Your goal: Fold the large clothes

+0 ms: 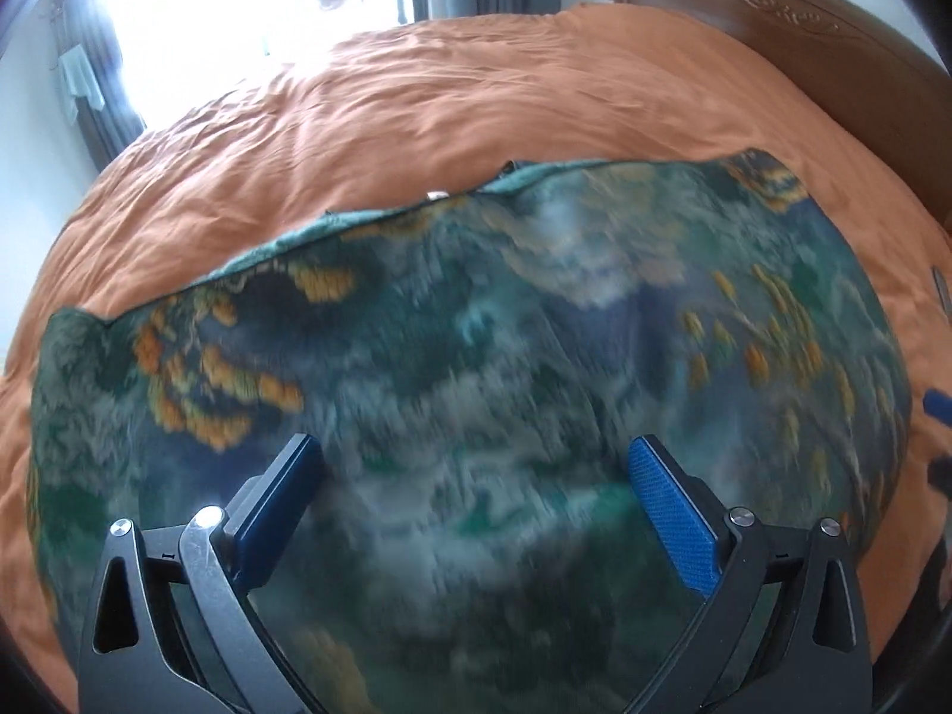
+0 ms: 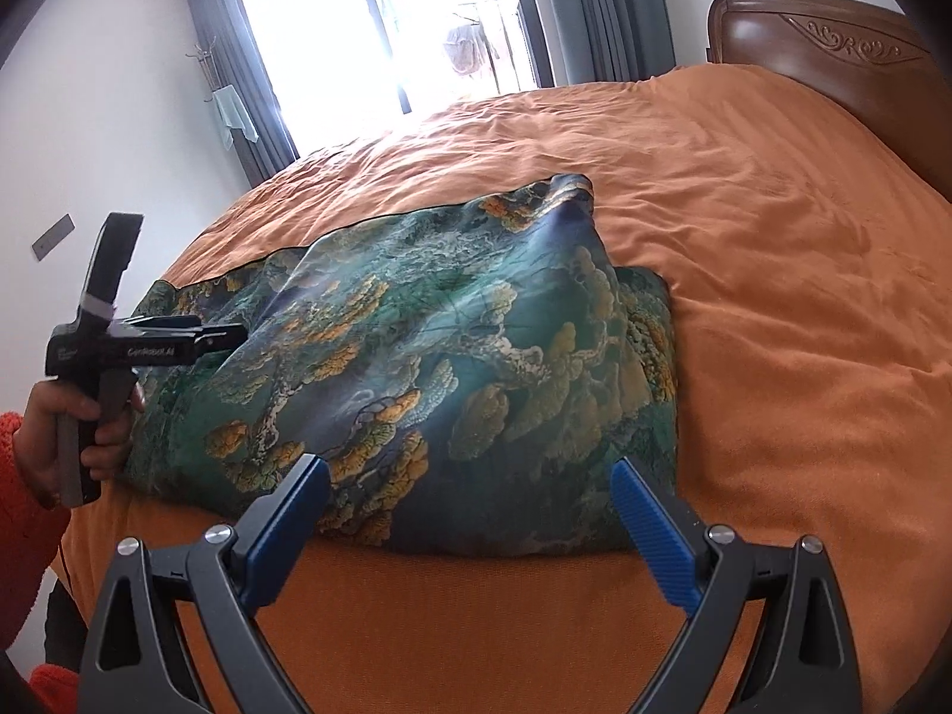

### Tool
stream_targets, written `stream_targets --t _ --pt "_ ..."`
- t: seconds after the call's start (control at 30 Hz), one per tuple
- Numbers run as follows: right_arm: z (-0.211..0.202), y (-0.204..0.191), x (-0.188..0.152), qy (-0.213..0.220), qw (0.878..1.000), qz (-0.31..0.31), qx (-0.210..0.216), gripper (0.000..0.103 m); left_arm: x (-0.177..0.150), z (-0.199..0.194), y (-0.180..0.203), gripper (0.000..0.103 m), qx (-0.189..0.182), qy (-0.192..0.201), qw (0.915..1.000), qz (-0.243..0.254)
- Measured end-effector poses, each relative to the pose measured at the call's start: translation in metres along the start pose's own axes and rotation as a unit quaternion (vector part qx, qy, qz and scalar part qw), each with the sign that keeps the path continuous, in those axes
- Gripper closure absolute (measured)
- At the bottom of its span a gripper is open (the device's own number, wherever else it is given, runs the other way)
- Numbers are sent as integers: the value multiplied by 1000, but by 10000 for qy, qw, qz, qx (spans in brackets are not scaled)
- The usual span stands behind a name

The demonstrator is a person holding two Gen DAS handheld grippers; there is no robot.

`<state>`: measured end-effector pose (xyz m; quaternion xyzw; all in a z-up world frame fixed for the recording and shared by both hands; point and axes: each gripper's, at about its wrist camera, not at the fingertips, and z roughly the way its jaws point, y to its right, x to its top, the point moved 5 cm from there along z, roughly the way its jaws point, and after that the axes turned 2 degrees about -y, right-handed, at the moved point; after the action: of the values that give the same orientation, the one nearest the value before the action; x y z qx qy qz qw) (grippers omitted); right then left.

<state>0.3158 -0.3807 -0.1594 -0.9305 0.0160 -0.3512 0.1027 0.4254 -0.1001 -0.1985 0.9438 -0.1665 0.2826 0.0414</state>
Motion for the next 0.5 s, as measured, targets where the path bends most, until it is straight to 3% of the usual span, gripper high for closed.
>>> stream_targets --t 0.27,0.5 --pt "-6 4 -20 -104 9997 194 -54 6 -43 -25 23 1 -130 216 9996 -138" --pt "-8 10 -27 -154 9992 366 -54 6 -66 -42 41 1 -133 244 9994 194"
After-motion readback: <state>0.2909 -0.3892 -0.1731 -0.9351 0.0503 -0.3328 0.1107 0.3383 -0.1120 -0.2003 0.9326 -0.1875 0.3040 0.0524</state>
